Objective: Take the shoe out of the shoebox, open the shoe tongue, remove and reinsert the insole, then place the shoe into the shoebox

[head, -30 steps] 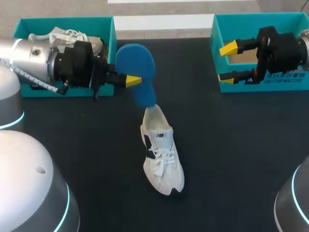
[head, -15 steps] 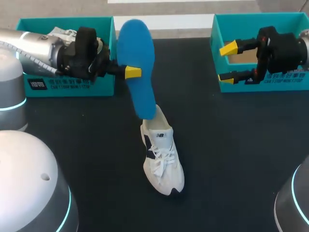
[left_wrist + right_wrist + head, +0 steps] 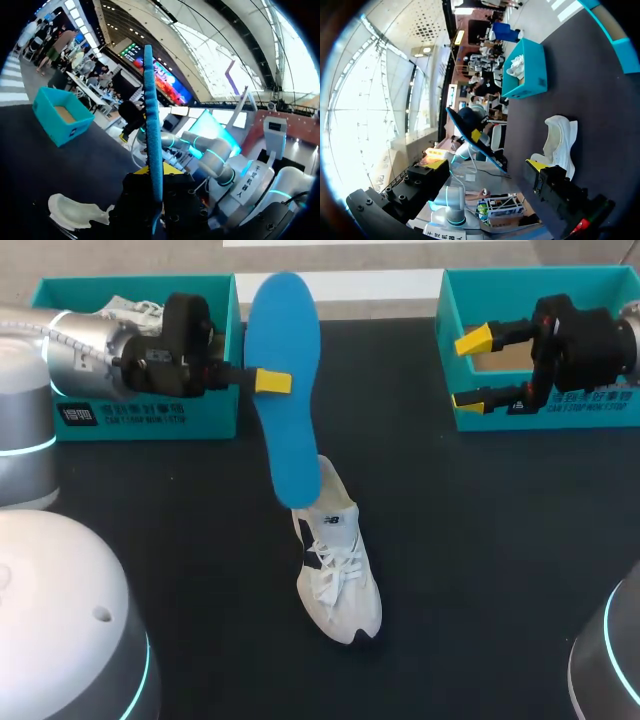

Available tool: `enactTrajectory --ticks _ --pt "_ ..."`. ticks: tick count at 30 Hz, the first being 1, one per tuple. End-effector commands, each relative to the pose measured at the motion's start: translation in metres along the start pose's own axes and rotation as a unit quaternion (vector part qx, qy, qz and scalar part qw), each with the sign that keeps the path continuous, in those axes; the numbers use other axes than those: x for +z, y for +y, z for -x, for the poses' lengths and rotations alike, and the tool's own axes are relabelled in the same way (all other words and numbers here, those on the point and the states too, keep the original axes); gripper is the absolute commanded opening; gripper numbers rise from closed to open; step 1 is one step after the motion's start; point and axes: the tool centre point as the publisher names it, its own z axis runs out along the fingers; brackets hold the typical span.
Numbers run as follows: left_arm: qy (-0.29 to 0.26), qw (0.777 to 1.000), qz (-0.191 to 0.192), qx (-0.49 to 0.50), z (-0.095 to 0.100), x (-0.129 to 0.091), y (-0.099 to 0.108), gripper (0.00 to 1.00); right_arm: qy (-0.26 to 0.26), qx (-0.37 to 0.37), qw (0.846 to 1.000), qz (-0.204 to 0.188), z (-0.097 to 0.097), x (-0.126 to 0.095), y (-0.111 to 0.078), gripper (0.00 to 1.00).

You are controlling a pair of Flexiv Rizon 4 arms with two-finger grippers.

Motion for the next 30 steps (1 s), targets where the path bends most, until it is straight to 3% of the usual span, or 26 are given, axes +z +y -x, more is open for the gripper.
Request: enactTrajectory --ticks 1,6,21,25,30 --pt "0.028 0.971 -0.016 -0.237 -0.003 0.003 -0.001 0.0 -0.001 0.0 1.0 0.0 0.0 0.001 0.0 1.0" --pt "0.043 0.961 -0.03 -0.27 -0.008 0.004 -0.001 0.0 -0.001 0.0 1.0 0.0 0.0 0.001 0.0 1.0" --pt "0.042 0.962 -0.032 -0.268 -0.008 0.004 -0.001 0.0 -0.001 0.0 1.0 0.0 0.0 0.001 0.0 1.0" --pt "0.028 0.961 -0.024 -0.275 0.009 0.007 0.007 0.0 -0.001 0.0 1.0 0.0 0.0 0.001 0.0 1.0" --pt "0.009 0.953 -0.044 -0.299 0.03 0.008 0.013 0.0 -0.001 0.0 1.0 0.0 0.0 0.001 0.0 1.0"
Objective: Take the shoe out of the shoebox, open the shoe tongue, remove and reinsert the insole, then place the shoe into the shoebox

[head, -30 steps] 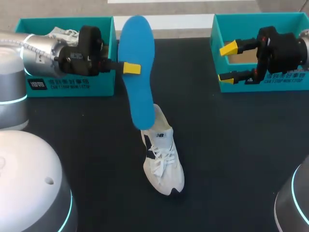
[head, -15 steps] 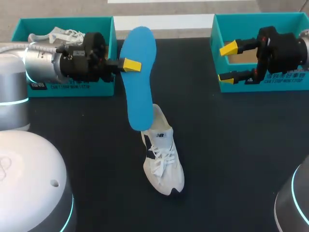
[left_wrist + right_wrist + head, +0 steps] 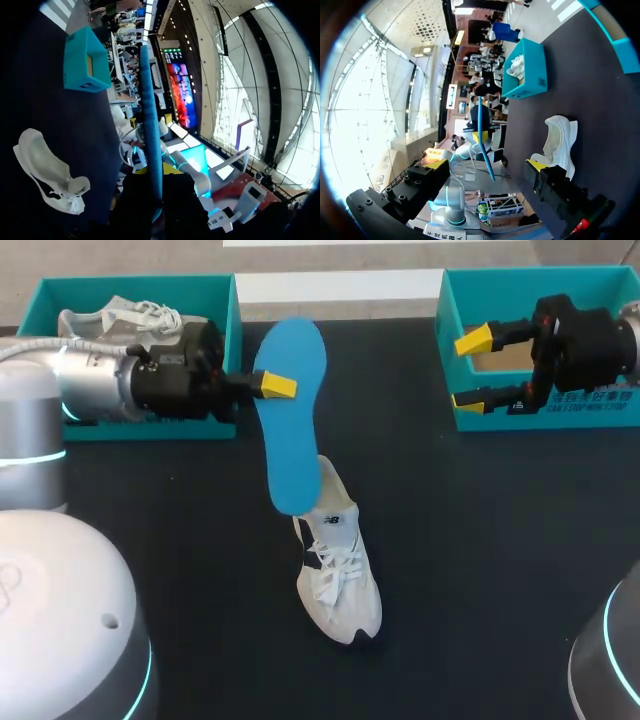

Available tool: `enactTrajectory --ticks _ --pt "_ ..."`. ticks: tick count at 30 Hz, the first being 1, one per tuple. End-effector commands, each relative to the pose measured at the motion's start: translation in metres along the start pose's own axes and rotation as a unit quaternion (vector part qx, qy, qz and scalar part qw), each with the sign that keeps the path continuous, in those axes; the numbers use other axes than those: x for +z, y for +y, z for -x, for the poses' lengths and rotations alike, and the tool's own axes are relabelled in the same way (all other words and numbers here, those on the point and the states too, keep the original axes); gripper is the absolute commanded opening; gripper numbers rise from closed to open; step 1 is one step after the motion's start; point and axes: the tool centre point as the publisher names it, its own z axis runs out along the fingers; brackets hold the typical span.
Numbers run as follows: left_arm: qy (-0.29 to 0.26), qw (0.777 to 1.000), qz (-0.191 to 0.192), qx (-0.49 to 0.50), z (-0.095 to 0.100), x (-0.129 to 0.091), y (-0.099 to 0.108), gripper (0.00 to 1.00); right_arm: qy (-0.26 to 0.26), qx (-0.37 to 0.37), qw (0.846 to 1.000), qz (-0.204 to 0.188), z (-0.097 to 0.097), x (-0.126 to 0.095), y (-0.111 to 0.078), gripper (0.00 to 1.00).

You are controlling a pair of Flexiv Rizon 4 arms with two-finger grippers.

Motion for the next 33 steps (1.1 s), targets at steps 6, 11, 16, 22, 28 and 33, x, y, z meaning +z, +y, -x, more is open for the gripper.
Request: enactTrajectory --ticks 6,11,16,22,28,33 --pt "-0.001 0.999 -0.016 -0.043 0.031 0.011 -0.004 0.0 -0.001 0.0 1.0 0.0 0.0 0.001 0.0 1.0" --pt "0.007 0.997 -0.024 -0.068 0.045 0.018 -0.011 0.0 -0.001 0.0 1.0 0.0 0.0 0.001 0.0 1.0" --pt "0.008 0.997 -0.022 -0.074 0.048 0.032 -0.018 0.0 -0.094 0.011 0.995 0.011 -0.016 0.014 -0.001 1.0" --pt "0.01 0.997 -0.025 -0.073 0.047 0.038 -0.018 0.0 -0.229 -0.003 0.973 0.029 -0.034 0.044 -0.004 1.0" --pt "0.01 0.997 -0.025 -0.075 0.047 0.039 -0.022 0.0 -0.327 -0.027 0.944 0.042 -0.048 0.065 -0.012 1.0" --pt "0.008 0.997 -0.023 -0.077 0.047 0.04 -0.022 0.0 -0.346 -0.025 0.936 0.053 -0.053 0.07 -0.016 1.0"
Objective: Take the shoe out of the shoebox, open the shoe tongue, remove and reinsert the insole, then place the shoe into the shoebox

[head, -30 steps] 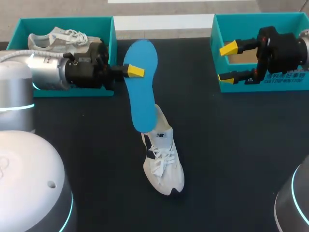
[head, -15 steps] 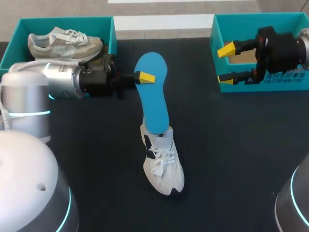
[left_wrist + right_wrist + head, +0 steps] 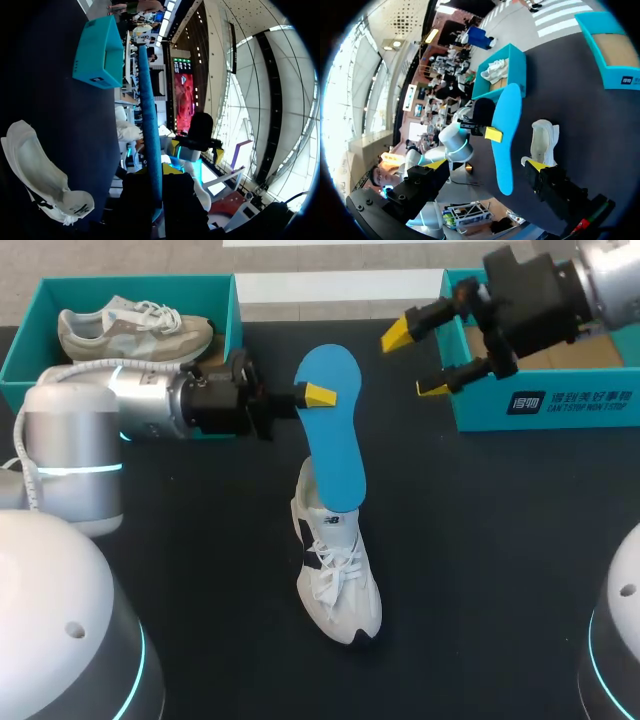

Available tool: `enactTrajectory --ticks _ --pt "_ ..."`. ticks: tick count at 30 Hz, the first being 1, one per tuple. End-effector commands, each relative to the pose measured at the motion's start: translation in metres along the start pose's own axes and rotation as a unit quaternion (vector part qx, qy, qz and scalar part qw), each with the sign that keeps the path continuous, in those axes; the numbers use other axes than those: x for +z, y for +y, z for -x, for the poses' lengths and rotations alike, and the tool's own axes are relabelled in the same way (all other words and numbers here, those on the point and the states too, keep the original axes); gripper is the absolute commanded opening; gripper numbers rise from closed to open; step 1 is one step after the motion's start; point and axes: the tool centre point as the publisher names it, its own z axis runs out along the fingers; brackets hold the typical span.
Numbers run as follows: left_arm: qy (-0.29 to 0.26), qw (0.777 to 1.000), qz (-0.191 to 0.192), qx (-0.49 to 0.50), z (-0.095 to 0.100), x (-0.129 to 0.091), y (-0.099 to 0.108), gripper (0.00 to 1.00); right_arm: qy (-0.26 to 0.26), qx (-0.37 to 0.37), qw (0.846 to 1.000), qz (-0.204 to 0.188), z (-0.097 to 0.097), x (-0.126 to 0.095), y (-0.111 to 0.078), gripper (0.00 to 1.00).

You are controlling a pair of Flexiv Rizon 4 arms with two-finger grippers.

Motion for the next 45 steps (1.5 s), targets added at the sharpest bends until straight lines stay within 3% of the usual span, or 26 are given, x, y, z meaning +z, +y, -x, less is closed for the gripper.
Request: enactTrajectory --ticks 1,16,18,20,22,25,27,37,45 --pt "-0.001 1.0 0.002 -0.001 0.0 0.001 0.0 0.0 -0.124 -0.001 0.992 0.016 -0.009 -0.002 -0.005 1.0" --pt "-0.001 1.0 0.002 -0.001 0.0 0.001 0.0 0.0 -0.138 -0.008 0.99 0.02 -0.01 0.0 -0.004 1.0" --pt "-0.001 1.0 0.002 -0.001 0.0 0.001 0.0 0.0 -0.193 -0.014 0.98 0.04 -0.013 0.005 -0.003 1.0" --pt "-0.001 1.0 0.002 -0.001 0.0 0.001 0.0 0.0 -0.287 -0.019 0.957 0.041 -0.015 0.011 -0.003 1.0" --pt "-0.001 1.0 0.002 -0.001 0.0 0.001 0.0 0.0 -0.33 -0.03 0.942 0.059 -0.015 0.017 -0.002 1.0" --pt "-0.001 1.0 0.002 -0.001 0.0 0.001 0.0 0.0 -0.423 -0.032 0.905 0.04 -0.02 0.022 -0.002 1.0" --pt "-0.001 1.0 0.002 -0.001 0.0 0.001 0.0 0.0 -0.422 -0.057 0.903 0.055 -0.024 0.025 -0.001 1.0" --pt "-0.001 1.0 0.002 -0.001 0.0 0.001 0.0 0.0 -0.531 -0.062 0.845 0.021 -0.038 0.039 0.005 1.0" --pt "-0.001 1.0 0.002 -0.001 0.0 0.001 0.0 0.0 -0.531 -0.062 0.845 0.021 -0.038 0.039 0.005 1.0"
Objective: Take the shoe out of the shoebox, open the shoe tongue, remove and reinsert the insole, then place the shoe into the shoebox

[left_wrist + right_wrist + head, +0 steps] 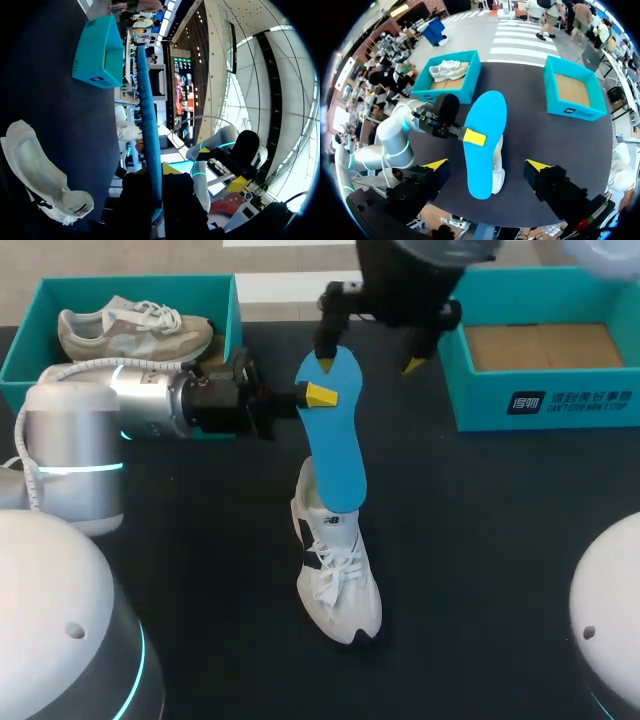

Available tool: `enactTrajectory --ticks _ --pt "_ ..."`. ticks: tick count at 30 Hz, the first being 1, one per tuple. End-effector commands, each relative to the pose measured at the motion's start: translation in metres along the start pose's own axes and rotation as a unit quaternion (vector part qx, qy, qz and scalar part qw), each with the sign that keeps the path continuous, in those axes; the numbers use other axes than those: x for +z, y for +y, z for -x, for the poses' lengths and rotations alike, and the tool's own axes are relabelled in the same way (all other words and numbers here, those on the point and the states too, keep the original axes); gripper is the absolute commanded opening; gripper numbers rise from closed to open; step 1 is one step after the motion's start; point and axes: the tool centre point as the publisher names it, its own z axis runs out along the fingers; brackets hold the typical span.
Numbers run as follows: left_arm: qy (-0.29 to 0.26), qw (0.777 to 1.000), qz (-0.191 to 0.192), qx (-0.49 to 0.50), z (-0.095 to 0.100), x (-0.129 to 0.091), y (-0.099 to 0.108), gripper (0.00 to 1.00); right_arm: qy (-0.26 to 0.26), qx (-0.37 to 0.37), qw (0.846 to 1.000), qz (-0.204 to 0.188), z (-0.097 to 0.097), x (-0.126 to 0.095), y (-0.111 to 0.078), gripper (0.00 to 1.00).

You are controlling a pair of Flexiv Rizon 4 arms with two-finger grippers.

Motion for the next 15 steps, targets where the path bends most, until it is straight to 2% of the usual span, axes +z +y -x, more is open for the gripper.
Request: enactTrajectory --ticks 1,8,15 --pt "0.0 1.0 0.0 0.0 0.0 0.0 0.0 0.0 -0.163 0.001 0.986 -0.014 -0.011 0.002 0.009 1.0" --pt "0.0 1.0 0.0 0.0 0.0 0.0 0.0 0.0 -0.163 0.001 0.986 -0.014 -0.011 0.002 0.009 1.0" --pt "0.0 1.0 0.0 0.0 0.0 0.0 0.0 0.0 -0.148 0.005 0.989 -0.007 -0.021 0.017 0.012 1.0"
